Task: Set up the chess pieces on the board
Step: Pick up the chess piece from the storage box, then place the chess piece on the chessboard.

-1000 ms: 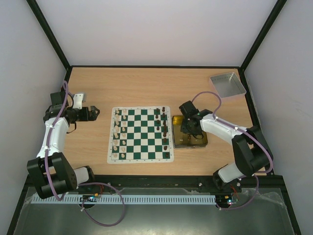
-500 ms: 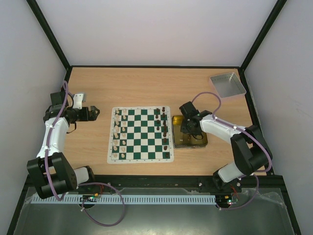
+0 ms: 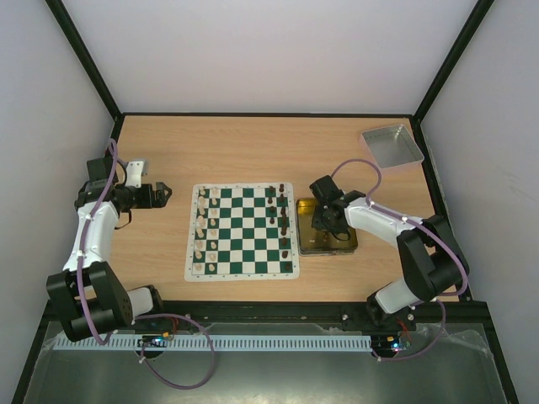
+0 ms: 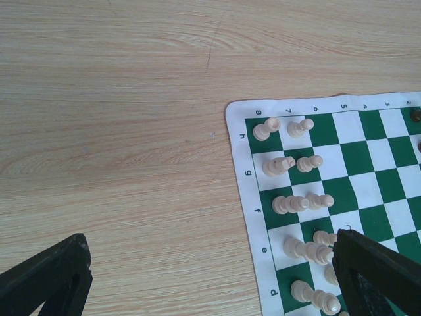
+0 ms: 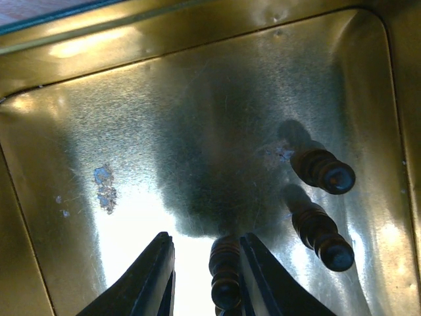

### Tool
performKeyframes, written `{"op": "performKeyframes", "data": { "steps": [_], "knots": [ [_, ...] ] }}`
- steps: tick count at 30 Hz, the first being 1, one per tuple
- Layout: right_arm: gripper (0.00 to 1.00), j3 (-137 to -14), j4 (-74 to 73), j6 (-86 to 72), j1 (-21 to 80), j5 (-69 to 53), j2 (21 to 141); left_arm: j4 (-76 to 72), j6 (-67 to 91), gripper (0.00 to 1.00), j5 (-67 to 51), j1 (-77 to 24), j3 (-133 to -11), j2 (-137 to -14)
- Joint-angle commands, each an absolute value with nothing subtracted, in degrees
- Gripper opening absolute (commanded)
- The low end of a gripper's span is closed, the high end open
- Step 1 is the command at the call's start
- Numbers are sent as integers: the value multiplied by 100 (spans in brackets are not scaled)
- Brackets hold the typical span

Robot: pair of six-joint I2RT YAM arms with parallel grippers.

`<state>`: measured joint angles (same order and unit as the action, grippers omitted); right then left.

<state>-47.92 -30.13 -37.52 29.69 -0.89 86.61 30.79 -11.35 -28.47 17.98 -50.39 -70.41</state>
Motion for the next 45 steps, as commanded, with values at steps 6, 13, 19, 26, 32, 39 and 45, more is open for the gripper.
{"op": "performKeyframes", "data": {
  "steps": [6,13,19,26,32,39,45],
  "knots": [
    [20,-4465,-3065,-3809,2940,-46,8585,3146,-1178,99,-2924,1828,-5019,-7099],
    [9,-4548,-3131,-3799,2940,-2,8519,3162,-1187,99,-2944,1828,-5027,-7119],
    [8,-4848,-3322,-3733,2943,124,8573,3164,-1188,99,-2950,1821,-5027,-7119],
    [6,-5533,-3863,-3668,2959,263,8369,3161,-1191,99,-2981,1818,-5036,-7137],
    [5,-6317,-4226,-3892,3490,203,8425,3172,-1187,99,-2984,1819,-5036,-7121],
    [5,-7013,-4140,-4297,4609,207,9168,3181,-1188,99,-2968,1819,-5036,-7094],
    [4,-7232,-3898,-4387,5080,122,9826,3179,-1188,99,-2959,1823,-5032,-7093]
  ]
}}
